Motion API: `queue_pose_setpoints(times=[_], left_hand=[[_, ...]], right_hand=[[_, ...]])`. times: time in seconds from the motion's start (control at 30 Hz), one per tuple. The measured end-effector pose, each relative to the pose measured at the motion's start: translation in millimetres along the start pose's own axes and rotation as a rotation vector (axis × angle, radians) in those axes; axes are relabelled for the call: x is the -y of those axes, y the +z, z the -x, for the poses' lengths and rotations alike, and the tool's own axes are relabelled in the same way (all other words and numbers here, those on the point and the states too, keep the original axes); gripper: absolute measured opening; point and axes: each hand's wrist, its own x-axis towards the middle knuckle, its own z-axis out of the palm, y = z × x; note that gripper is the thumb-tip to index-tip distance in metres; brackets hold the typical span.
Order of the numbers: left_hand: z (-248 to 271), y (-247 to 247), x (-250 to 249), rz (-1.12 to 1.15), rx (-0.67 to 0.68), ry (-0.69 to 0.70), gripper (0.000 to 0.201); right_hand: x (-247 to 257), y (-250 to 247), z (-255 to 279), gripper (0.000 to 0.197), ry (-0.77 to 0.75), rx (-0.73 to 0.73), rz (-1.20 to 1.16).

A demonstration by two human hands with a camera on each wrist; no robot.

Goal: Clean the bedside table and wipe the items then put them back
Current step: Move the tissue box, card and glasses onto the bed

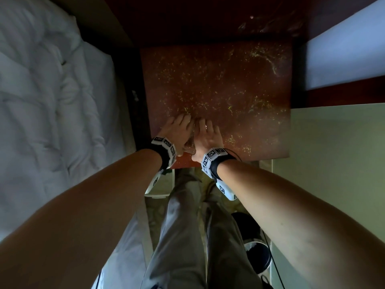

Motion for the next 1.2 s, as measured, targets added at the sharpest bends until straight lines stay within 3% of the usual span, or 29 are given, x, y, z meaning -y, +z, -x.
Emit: queue_pose_setpoints(times=[0.27,0.53,0.9,1.2], left_hand=[[24,-43,0,-0.047,0.069,0.044,0.113],[79,-113,-8,-0.061,0.000,-0.038,0.125],[195,-203,-63,0.094,-0.115,-0.231,0.126],[301,-224,-117,0.181,-0.240,-0.445,0.113]], right_hand=[[-9,-46,32,0.114,-0.031,0.021,-0.015],[-24,-112,90,0.114,-0.078,-0.001,-0.028],[-46,-175,225,0.111,-0.211,-0.165,0.103],[-33,-200,327,0.110,-0.404,-0.312,0.246]])
